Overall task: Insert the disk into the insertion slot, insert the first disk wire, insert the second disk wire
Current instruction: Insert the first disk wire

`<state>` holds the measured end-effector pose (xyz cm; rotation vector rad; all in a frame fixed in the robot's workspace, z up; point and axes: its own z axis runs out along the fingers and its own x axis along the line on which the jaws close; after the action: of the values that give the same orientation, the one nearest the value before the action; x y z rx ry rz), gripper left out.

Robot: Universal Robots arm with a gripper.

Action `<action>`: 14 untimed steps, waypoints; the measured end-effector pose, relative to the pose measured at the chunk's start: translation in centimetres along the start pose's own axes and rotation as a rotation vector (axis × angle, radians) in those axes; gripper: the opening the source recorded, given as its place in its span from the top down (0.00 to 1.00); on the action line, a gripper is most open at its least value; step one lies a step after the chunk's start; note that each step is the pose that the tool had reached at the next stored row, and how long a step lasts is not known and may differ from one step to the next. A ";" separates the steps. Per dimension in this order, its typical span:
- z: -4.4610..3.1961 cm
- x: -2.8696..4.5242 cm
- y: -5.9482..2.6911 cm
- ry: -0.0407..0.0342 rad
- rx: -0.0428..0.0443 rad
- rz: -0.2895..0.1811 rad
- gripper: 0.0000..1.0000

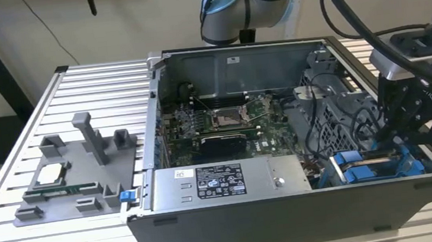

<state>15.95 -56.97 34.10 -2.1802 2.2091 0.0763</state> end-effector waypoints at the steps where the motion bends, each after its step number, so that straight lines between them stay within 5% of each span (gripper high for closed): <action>1: 0.04 0.00 -0.01 0.0002 0.0001 0.001 1.00; 14: 0.06 0.26 -0.11 -0.0055 -0.0002 0.008 1.00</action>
<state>16.06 -57.23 34.02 -2.1689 2.2150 0.0826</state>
